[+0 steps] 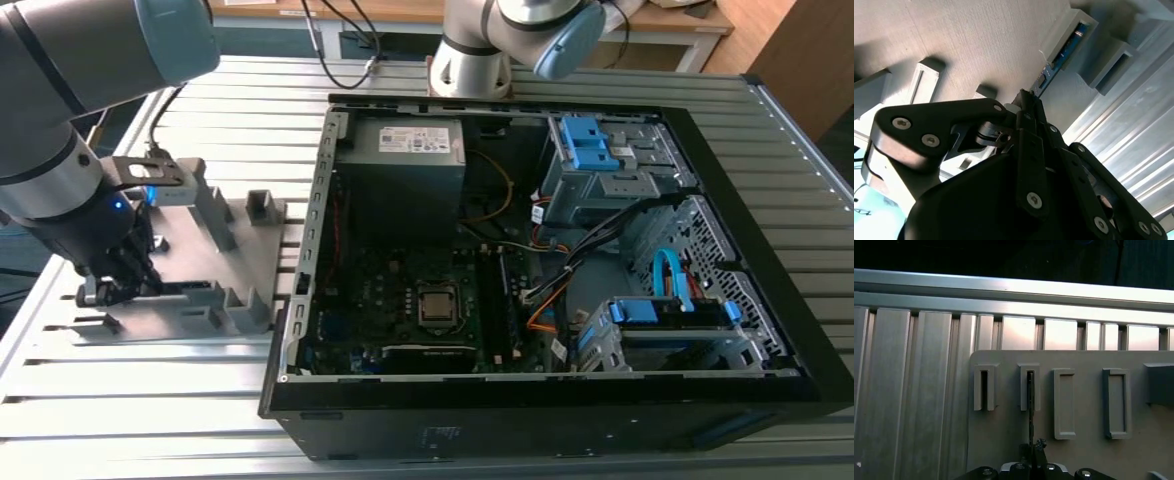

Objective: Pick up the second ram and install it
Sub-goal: 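Pick up the second ram and move it above second insertion slot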

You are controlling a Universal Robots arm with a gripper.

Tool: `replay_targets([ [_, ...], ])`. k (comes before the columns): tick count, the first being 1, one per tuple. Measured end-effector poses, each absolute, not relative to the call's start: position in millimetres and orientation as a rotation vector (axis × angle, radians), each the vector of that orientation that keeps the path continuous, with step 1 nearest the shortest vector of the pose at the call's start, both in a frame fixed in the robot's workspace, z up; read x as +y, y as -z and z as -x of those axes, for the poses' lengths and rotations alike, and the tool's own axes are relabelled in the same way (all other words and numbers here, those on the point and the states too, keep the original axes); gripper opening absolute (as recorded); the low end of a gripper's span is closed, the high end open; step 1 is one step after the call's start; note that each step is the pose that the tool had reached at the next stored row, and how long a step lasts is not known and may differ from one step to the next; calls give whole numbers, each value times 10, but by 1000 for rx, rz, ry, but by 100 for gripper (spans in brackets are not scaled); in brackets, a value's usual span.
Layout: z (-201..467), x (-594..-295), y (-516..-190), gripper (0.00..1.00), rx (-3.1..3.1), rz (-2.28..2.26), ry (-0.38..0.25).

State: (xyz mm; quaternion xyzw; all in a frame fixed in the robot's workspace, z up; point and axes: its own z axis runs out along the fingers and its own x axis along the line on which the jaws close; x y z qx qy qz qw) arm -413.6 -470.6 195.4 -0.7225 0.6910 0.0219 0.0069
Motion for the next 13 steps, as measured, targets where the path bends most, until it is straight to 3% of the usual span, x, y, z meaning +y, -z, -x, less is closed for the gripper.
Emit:
replay_targets([
  [13, 4136, -4706, -2092, 14, 2161, 2260, -68],
])
